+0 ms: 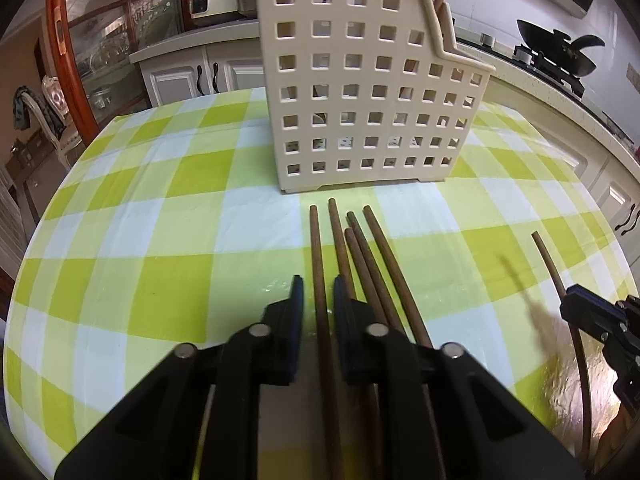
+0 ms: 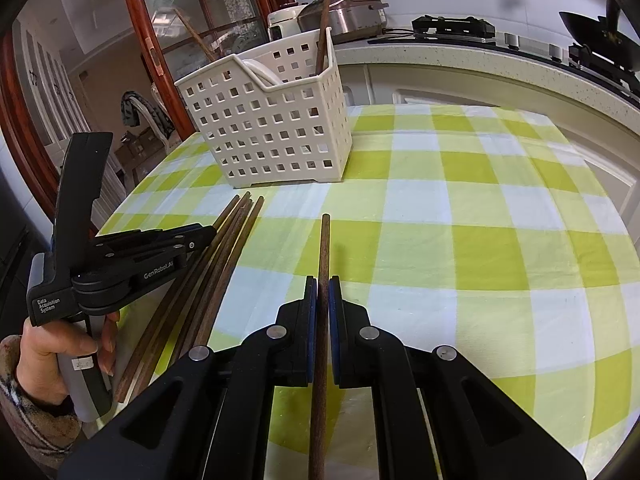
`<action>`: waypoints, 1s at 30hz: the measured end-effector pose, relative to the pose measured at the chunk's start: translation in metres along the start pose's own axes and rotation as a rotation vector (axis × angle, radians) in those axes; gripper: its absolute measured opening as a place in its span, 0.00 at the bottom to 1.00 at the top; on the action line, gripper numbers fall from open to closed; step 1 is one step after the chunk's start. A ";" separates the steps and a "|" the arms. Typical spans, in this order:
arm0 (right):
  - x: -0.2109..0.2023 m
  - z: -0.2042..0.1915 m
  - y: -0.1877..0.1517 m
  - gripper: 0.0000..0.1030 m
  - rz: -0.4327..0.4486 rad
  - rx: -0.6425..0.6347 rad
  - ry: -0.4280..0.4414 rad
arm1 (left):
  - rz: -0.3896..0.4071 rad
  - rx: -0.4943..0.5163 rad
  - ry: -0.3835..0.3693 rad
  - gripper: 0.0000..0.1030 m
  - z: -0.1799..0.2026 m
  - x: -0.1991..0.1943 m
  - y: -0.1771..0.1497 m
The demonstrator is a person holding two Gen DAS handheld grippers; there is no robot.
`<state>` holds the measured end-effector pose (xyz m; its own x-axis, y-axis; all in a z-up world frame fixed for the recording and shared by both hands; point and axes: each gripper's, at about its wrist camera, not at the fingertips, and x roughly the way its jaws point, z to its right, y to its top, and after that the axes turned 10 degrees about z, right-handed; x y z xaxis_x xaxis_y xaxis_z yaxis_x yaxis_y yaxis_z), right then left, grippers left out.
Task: Organize utensils
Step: 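Lift both chopsticks upright and carry them toward the basket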
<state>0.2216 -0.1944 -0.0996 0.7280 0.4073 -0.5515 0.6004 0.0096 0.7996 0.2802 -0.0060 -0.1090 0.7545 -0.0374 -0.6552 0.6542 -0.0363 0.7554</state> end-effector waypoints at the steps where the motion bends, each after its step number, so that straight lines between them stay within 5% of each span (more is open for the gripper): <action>1: 0.000 0.000 0.000 0.06 -0.001 0.000 -0.001 | 0.000 0.009 0.000 0.06 0.001 0.000 0.000; 11: 0.000 -0.006 0.002 0.06 -0.001 -0.015 -0.008 | 0.033 -0.012 -0.042 0.05 -0.004 -0.016 0.001; 30: -0.052 -0.050 0.035 0.06 0.172 -0.066 -0.017 | 0.334 -0.017 -0.072 0.06 -0.020 -0.161 0.000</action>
<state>0.1888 -0.1698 -0.0311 0.8240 0.3921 -0.4090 0.4441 0.0011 0.8960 0.1603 0.0200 -0.0033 0.9222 -0.1152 -0.3693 0.3725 0.0070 0.9280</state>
